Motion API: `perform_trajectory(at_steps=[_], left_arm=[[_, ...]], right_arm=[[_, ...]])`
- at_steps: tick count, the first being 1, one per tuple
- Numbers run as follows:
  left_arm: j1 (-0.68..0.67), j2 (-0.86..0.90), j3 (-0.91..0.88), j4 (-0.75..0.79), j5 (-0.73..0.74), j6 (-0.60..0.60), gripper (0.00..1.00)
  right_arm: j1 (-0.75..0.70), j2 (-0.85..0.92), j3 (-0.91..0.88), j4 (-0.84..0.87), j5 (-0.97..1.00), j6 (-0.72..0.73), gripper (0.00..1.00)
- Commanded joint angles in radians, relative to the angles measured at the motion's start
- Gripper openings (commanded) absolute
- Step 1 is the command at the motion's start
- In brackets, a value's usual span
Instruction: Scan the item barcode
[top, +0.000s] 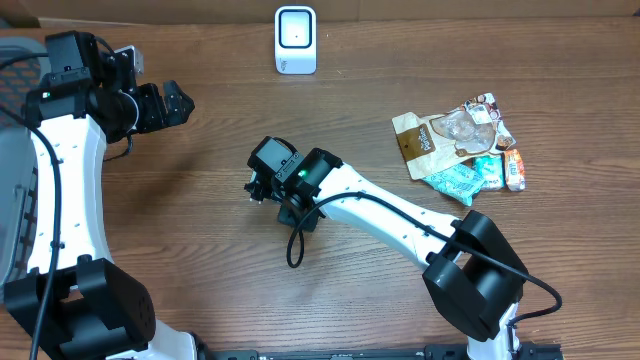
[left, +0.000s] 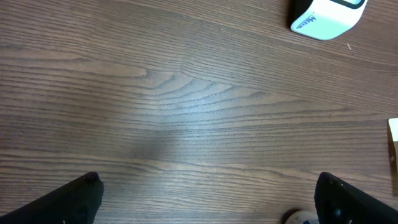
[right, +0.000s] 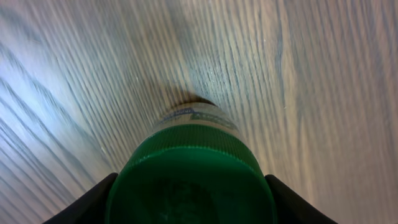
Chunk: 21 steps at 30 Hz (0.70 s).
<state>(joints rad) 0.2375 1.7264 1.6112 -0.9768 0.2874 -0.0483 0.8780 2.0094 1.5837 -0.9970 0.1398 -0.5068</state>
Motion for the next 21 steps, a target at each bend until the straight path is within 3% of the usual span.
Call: perform_trajectory(at_steps=[1,7,11,12,13,14,15,21], left_arm=[[-0.003,-0.005,0.026,0.002,-0.007,0.023,1.00],[-0.003,-0.005,0.026,0.002,-0.007,0.023,1.00],[-0.003,-0.005,0.026,0.002,-0.007,0.023,1.00],[-0.003,-0.005,0.026,0.002,-0.007,0.024,1.00],[-0.003,-0.005,0.026,0.002,-0.007,0.023,1.00],[-0.003,-0.005,0.026,0.002,-0.007,0.023,1.00],[-0.003,-0.005,0.026,0.002,-0.007,0.023,1.00],[-0.003,-0.005,0.026,0.002,-0.007,0.023,1.00]], right_arm=[[-0.004,0.004,0.000,-0.015,0.036,-0.238,0.37],[-0.004,0.004,0.000,-0.008,-0.034,-0.288,0.38],[-0.004,0.000,0.005,0.016,-0.036,-0.201,0.49],[-0.004,-0.001,0.012,0.018,-0.035,-0.169,0.56],[-0.004,-0.005,0.023,0.015,-0.029,-0.126,0.72],[-0.005,-0.006,0.035,0.015,-0.018,-0.072,0.95],[-0.005,-0.011,0.050,0.014,0.000,-0.008,1.00],[-0.026,-0.040,0.169,-0.049,0.023,0.286,1.00]])
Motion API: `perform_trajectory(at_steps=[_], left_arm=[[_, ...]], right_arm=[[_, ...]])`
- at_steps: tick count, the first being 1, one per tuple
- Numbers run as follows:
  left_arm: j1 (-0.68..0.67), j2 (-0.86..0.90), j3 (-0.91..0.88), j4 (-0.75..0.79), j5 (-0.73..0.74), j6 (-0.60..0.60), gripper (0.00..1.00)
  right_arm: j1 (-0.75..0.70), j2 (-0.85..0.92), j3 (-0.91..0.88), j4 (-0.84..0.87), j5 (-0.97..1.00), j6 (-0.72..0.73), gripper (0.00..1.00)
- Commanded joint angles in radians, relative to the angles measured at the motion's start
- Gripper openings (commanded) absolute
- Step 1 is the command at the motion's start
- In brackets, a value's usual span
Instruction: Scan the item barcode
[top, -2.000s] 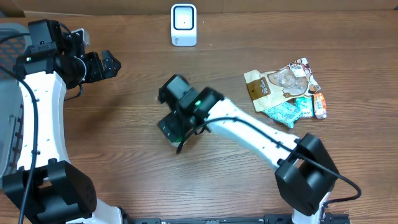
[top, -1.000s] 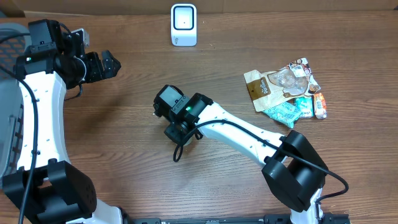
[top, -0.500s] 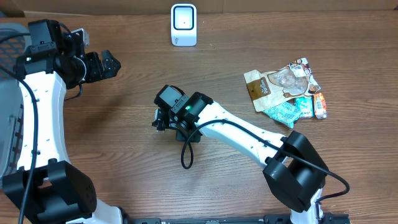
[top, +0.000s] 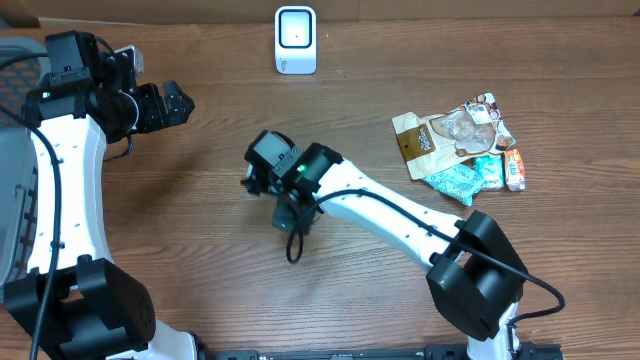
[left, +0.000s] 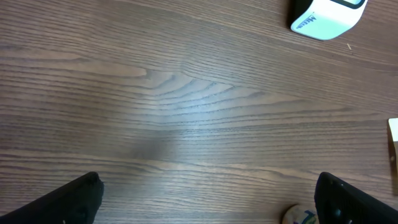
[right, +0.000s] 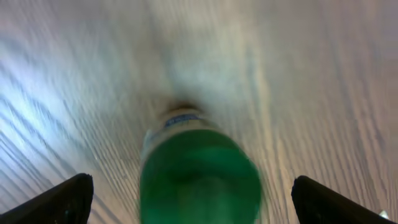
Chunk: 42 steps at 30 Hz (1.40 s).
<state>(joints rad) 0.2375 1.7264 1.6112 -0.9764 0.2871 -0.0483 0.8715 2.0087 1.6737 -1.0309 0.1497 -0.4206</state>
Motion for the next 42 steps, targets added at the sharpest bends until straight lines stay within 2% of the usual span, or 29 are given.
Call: perform_trajectory(at_steps=[1,4,10,11,13,16,25,28,30,33,36,42], left_arm=[[-0.003,-0.005,0.026,0.001,-0.007,0.023,1.00],[-0.003,-0.005,0.026,0.001,-0.007,0.023,1.00],[-0.003,-0.005,0.026,0.001,-0.007,0.024,1.00],[-0.003,-0.005,0.026,0.001,-0.007,0.024,1.00],[-0.003,-0.005,0.026,0.001,-0.007,0.023,1.00],[-0.003,-0.005,0.026,0.001,-0.007,0.023,1.00],[-0.003,-0.005,0.026,0.001,-0.007,0.024,1.00],[-0.003,-0.005,0.026,0.001,-0.007,0.023,1.00],[-0.003,-0.005,0.026,0.001,-0.007,0.023,1.00],[-0.003,-0.005,0.026,0.001,-0.007,0.023,1.00],[-0.003,-0.005,0.026,0.001,-0.007,0.023,1.00],[-0.003,-0.005,0.026,0.001,-0.007,0.023,1.00]], right_arm=[[-0.026,-0.042,0.103,-0.036,-0.002,0.244,1.00],[-0.054,-0.043,0.150,-0.079,-0.067,0.397,1.00],[-0.152,-0.043,0.103,-0.117,-0.082,1.002,0.99],[-0.162,-0.041,0.084,-0.115,-0.086,1.061,0.96],[-0.168,-0.037,0.044,-0.093,-0.094,1.156,0.96],[-0.159,-0.031,-0.024,-0.019,-0.177,1.181,1.00],[-0.119,-0.022,-0.130,0.115,-0.196,1.285,1.00],[-0.119,-0.018,-0.130,0.106,-0.197,1.278,1.00],[-0.119,-0.018,-0.130,0.098,-0.198,1.219,1.00],[-0.119,-0.018,-0.130,0.082,-0.197,1.115,0.93],[-0.121,-0.018,-0.130,0.074,-0.197,1.046,0.81],[-0.122,-0.018,-0.130,0.070,-0.197,1.039,0.70]])
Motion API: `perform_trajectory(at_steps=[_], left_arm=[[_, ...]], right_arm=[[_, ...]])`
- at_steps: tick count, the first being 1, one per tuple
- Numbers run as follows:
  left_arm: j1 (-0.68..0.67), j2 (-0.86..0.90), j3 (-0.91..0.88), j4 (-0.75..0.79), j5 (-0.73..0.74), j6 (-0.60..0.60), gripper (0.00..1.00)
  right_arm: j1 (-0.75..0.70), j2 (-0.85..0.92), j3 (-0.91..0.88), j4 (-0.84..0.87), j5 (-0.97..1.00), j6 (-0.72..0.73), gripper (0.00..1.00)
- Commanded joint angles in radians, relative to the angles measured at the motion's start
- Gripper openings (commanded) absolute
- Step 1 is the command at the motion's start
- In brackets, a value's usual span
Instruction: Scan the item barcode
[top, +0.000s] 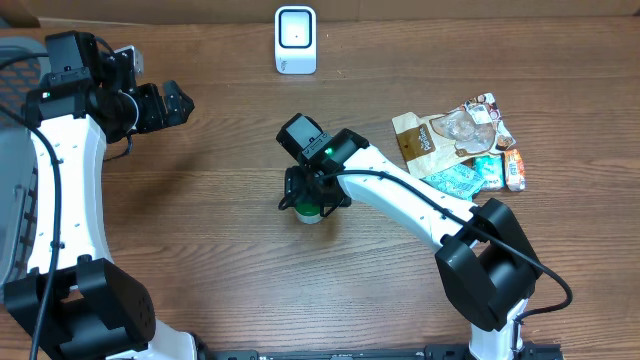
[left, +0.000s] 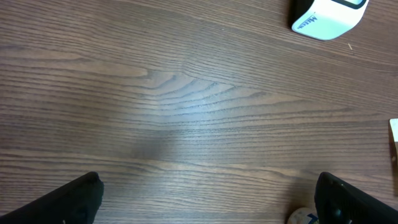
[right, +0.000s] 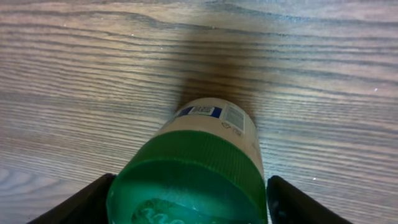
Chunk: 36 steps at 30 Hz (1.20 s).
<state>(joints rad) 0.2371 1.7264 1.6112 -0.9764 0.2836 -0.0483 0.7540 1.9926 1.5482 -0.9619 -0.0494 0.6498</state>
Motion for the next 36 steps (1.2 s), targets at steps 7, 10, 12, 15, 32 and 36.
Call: perform_trajectory(at_steps=[7,10,12,15,32,36], left_arm=[[-0.002,-0.005,0.026,0.001,-0.003,0.024,1.00],[-0.002,-0.005,0.026,0.001,-0.003,0.023,1.00],[-0.002,-0.005,0.026,0.001,-0.003,0.023,1.00],[-0.002,-0.005,0.026,0.001,-0.003,0.023,1.00],[-0.002,-0.005,0.026,0.001,-0.003,0.023,1.00],[-0.002,-0.005,0.026,0.001,-0.003,0.023,1.00]], right_arm=[[-0.004,-0.012,0.009,-0.011,0.002,-0.310,0.56],[-0.004,-0.026,0.018,-0.021,0.002,-0.521,0.56],[-0.004,-0.035,0.018,-0.021,0.003,-0.653,0.56],[-0.004,-0.040,0.018,-0.021,0.003,-0.863,0.56],[-0.004,-0.049,0.019,-0.053,0.002,-1.590,0.84],[-0.003,-0.078,0.056,-0.054,-0.014,-1.361,0.95]])
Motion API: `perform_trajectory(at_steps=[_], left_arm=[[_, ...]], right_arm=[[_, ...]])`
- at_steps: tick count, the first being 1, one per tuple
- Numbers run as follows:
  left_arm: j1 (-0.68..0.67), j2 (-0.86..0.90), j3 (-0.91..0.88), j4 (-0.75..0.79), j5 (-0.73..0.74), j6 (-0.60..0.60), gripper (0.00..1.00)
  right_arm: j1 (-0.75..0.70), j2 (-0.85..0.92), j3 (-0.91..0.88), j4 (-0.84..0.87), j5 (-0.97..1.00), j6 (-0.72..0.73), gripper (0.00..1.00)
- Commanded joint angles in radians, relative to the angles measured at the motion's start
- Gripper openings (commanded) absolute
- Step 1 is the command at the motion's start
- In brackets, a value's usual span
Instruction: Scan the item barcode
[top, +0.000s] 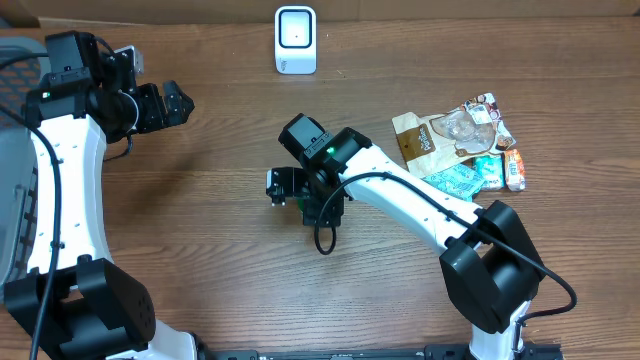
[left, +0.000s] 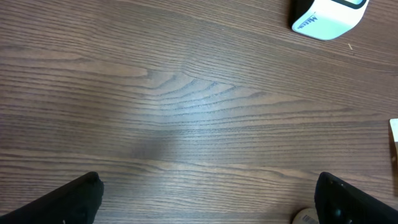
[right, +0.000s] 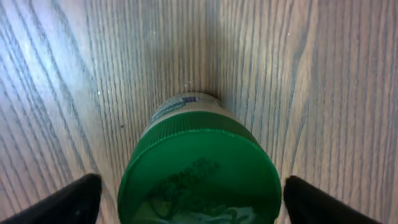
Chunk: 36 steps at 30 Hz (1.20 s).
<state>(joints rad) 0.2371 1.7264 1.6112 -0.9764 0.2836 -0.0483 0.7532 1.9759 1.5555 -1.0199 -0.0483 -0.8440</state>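
A jar with a green lid (right: 199, 171) stands upright on the wooden table; a strip of its white and blue label (right: 183, 102) shows below the lid. My right gripper (right: 193, 190) is open around the lid, with a gap on each side. From overhead the right gripper (top: 303, 193) covers the jar at mid-table. The white scanner (top: 295, 40) stands at the far edge, also seen from the left wrist as the scanner (left: 326, 15). My left gripper (top: 178, 103) hangs open and empty at the far left, the same left gripper (left: 208, 199) above bare wood.
A heap of snack packets (top: 460, 145) lies at the right. The jar's edge (left: 305, 218) peeks in at the bottom of the left wrist view. A grey bin edge (top: 15, 200) runs along the left side.
My right gripper was shut on the jar's lid; now its fingers stand apart from the lid and the wrist is turned. The jar stays at about the same spot. The left arm is unchanged.
My right gripper was shut on the jar left of centre, then open around it. Later it was shut on the jar again a little further right with the wrist turned. Now it is open around the lid. The left arm never moved.
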Motion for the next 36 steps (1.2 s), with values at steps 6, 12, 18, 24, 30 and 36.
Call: perform_trajectory(at_steps=[6,12,18,24,30,36], left_arm=[[-0.002,-0.005,0.026,0.001,-0.003,0.023,1.00],[-0.002,-0.005,0.026,0.001,-0.003,0.023,1.00],[-0.002,-0.005,0.026,0.001,-0.003,0.023,1.00],[-0.002,-0.005,0.026,0.001,-0.003,0.023,1.00],[-0.002,-0.005,0.026,0.001,-0.003,0.024,1.00],[-0.002,-0.005,0.026,0.001,-0.003,0.023,1.00]], right_arm=[[-0.018,-0.100,0.134,0.005,-0.015,0.749,1.00],[-0.032,-0.100,0.091,0.000,-0.022,1.174,1.00],[-0.020,-0.100,-0.037,0.074,-0.005,1.555,1.00],[-0.016,-0.100,-0.175,0.212,0.047,1.667,0.98],[-0.015,-0.100,-0.192,0.229,0.046,1.651,0.87],[-0.016,-0.100,-0.190,0.221,0.046,1.502,0.56]])
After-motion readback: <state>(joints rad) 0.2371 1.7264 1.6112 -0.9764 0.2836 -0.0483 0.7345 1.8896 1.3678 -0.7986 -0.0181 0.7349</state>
